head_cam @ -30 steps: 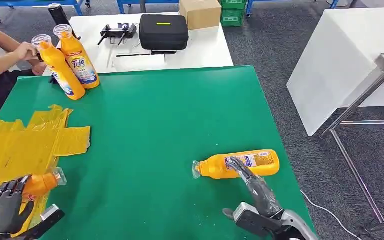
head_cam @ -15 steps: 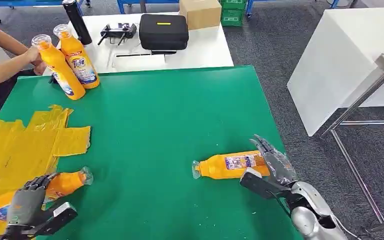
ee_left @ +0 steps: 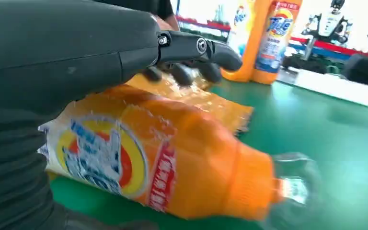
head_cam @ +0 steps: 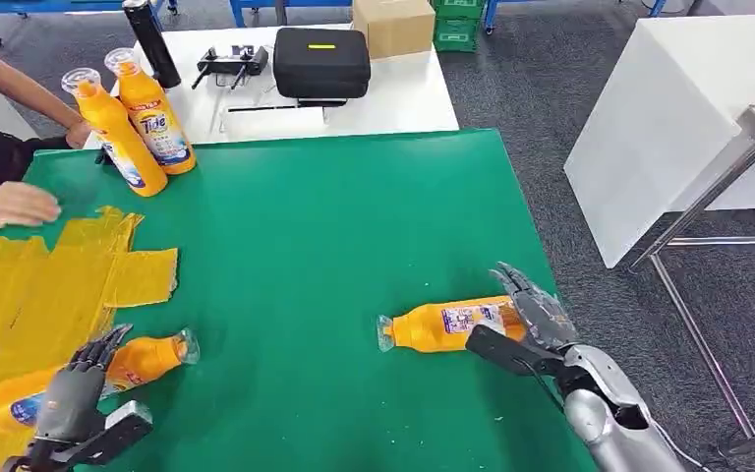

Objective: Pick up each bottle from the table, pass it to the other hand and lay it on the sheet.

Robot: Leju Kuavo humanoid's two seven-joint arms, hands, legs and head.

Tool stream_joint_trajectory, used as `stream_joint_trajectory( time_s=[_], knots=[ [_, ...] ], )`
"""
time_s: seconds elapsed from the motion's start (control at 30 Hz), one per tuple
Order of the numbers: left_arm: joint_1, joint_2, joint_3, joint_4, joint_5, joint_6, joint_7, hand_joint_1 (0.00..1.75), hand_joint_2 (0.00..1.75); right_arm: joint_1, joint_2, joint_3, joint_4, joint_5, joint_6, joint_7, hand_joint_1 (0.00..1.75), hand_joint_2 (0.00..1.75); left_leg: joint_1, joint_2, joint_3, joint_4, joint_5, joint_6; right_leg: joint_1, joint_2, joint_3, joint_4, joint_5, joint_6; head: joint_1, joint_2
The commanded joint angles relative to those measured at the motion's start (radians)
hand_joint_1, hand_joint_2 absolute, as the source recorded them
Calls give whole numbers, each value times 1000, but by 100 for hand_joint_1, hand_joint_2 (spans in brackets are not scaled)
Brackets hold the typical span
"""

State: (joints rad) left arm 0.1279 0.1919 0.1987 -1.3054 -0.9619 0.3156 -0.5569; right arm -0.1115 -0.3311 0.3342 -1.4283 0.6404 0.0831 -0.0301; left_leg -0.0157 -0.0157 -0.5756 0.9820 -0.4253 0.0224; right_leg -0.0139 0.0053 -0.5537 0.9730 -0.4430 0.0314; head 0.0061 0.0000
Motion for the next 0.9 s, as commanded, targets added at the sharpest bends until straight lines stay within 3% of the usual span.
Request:
stream_joint_trajectory(
  time_s=[0.03,0.13,0.17,0.37,0.47,0.5,0.53,0.6,0.77,0.9],
  knots=[
    [-63,-31,15,48,124,-100,-55,0,175,-136,51,116,302,59,43,22,0,175,1,2,2,-1,1,-2,2,1,2,-2,1,-1,0,0],
    [-63,-31,15,48,124,-100,-55,0,175,-136,51,116,302,59,43,22,0,175,2,2,2,0,1,-2,2,1,2,-2,1,-1,0,0],
    [-63,-31,15,48,124,-100,-55,0,0,-136,51,116,302,59,43,22,0,175,1,2,2,-1,1,-2,1,1,2,-2,1,-1,0,0],
    [-116,-38,10,70,218,-141,-98,0,0,-208,-6,235,463,70,189,66,0,175,2,2,3,0,1,-2,2,0,4,-2,1,-1,0,0],
    [-154,-42,-10,90,243,-129,-101,0,0,-228,-14,292,550,96,208,69,0,175,3,0,5,-1,2,-2,3,-3,6,-4,2,-1,0,0],
    [-163,-44,-13,90,251,-127,-102,0,0,-232,-14,306,563,103,213,70,79,175,2,2,7,-1,2,-2,2,-2,6,-3,2,-1,0,0],
    [-166,-47,-14,89,258,-120,-103,0,0,-229,-20,315,569,108,217,73,175,175,2,0,10,-1,2,-2,2,-3,9,-4,2,-1,0,0],
    [-167,-50,-13,87,267,-118,-105,0,0,-223,-31,319,572,110,216,73,175,175,4,-1,8,0,4,-3,4,-7,6,-6,5,-1,0,0],
    [-167,-56,-6,73,308,-123,-124,0,0,-217,-39,322,552,100,242,85,175,175,3,0,20,-1,1,-1,3,-4,11,-6,0,-2,0,0],
    [-164,-80,15,9,467,-237,-141,0,0,-190,-61,316,524,85,238,97,175,175,4,-4,19,0,3,0,4,-8,13,-8,2,-1,0,0]
  ],
)
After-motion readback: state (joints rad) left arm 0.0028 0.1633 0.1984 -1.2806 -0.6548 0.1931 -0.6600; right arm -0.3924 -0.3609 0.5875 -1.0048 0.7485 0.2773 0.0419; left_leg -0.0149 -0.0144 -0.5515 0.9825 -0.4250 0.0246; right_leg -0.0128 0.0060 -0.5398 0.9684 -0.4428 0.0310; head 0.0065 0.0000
